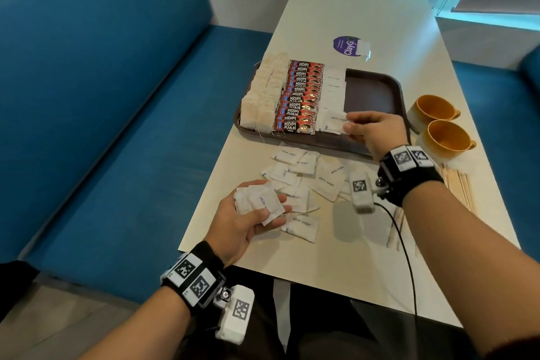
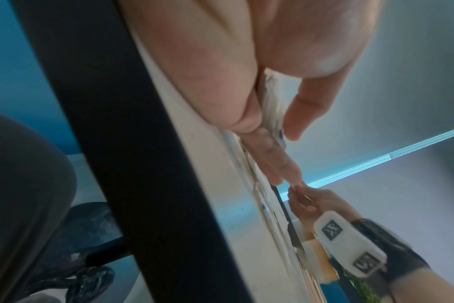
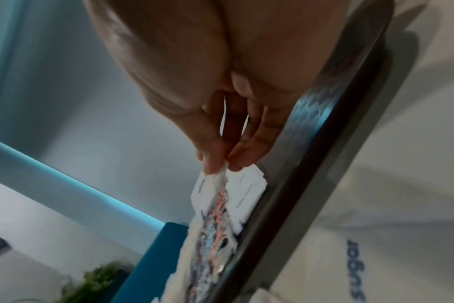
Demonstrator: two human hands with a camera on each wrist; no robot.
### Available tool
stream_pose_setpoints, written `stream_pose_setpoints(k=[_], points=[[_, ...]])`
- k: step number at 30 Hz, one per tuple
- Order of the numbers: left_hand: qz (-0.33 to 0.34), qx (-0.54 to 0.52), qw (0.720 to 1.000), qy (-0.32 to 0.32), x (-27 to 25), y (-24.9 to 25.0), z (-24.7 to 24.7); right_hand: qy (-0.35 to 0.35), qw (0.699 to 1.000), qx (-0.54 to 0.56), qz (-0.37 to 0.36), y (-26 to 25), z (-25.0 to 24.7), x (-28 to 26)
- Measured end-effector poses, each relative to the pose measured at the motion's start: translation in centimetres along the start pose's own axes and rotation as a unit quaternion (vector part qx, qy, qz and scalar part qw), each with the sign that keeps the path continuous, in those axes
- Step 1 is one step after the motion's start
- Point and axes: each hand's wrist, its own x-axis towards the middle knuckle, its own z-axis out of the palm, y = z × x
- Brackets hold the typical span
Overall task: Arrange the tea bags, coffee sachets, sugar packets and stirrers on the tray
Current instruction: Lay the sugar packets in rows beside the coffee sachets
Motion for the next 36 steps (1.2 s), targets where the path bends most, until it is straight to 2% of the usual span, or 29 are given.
stream_pose_setpoints(k=[8,16,20,23,25,29,32,36], points=[[-0.008,-0.002,1.000,-0.001,0.2,-0.2,-0.2,-0.027,0.979,-0.199,0.024,1.3,1.0,3.3],[-0.006,-0.005,1.000,-0.008,0.2,-0.2,-0.3,-0.019,0.956,-0.292,0.006,0.8,1.4,3.2],[0.002,-0.007,1.000,-0.018,0.0,-0.1,-0.2,0.004,0.963,-0.271,-0.007,0.7,1.4,2.6],[0.005,-0.006,1.000,-0.020,0.0,0.0,-0.2,0.044,0.973,-0.222,-0.044,0.2,1.3,1.2],[0.006,0.002,1.000,-0.015,0.0,0.0,-0.1,0.044,0.978,-0.195,-0.063,-0.3,1.5,-0.6],[0.008,0.011,1.000,0.007,-0.1,0.0,0.2,-0.019,0.990,-0.123,-0.065,-0.8,2.5,-6.0],[0.001,0.021,1.000,0.022,-0.2,0.1,0.4,-0.079,0.989,-0.108,-0.061,0.0,3.6,-9.9],[-0.015,0.035,0.999,0.023,-0.5,0.1,0.6,-0.116,0.989,-0.095,-0.019,2.2,4.7,-13.6]])
